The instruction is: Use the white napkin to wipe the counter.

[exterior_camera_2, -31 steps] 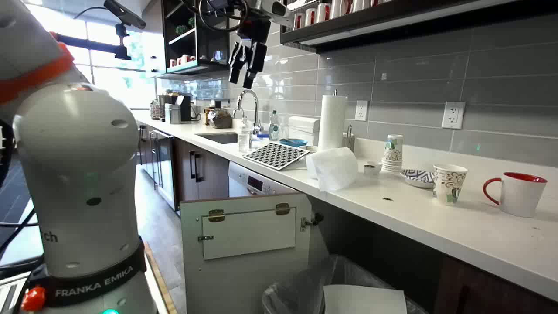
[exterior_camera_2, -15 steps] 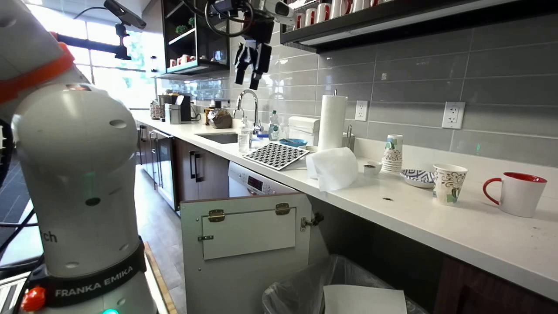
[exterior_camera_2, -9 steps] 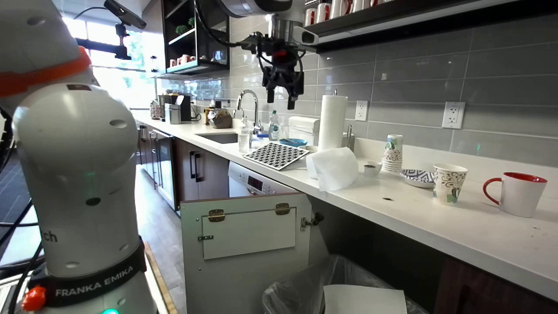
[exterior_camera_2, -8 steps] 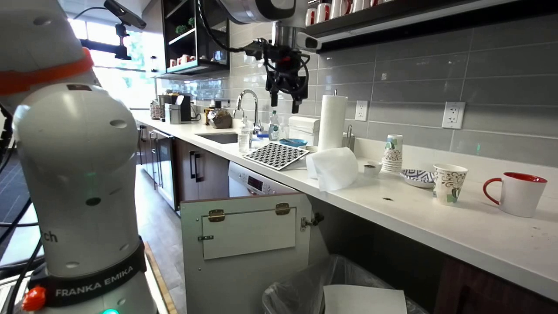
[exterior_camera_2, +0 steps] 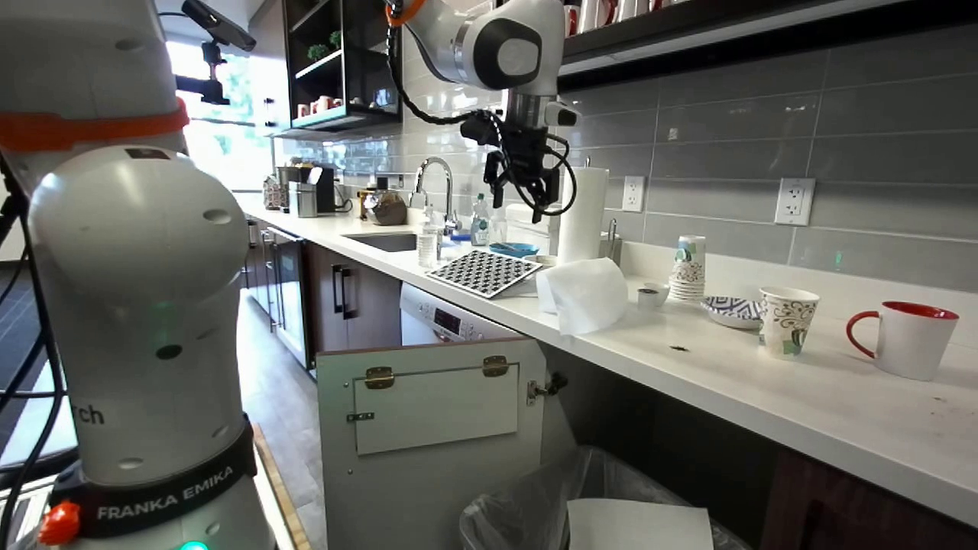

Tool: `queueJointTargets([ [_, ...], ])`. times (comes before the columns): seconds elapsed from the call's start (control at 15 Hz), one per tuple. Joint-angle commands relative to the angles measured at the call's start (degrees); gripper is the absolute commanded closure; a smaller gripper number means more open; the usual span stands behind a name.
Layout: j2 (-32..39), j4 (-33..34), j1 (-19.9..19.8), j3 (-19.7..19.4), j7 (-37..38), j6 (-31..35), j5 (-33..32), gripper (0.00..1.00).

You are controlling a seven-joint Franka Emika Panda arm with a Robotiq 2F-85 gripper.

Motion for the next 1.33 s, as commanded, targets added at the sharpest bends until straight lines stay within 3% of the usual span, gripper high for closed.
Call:
queueJointTargets([
  [0.0,-0.36,0.08,0.13,-0.15,0.11,-0.08,-0.08,0.0],
  [0.27,-0.78,0.05,0.17,-0.16,0.19,-0.09,-0.09,0.0],
  [0.4,-1.91,-0.54,-2.23,1.88,10.08,2.74,-10.26,0.0],
  [0.67,2.3,1.44,-4.2,4.64,22.23,12.27,-25.32,0.0],
  [0.8,4.38,2.53,-4.8,5.37,27.17,14.04,-30.69,0.0],
  [1.0,7.56,4.36,-4.16,5.12,30.07,13.87,-32.82,0.0],
  [1.27,11.88,7.18,-3.04,4.08,26.81,14.44,-29.43,0.0],
])
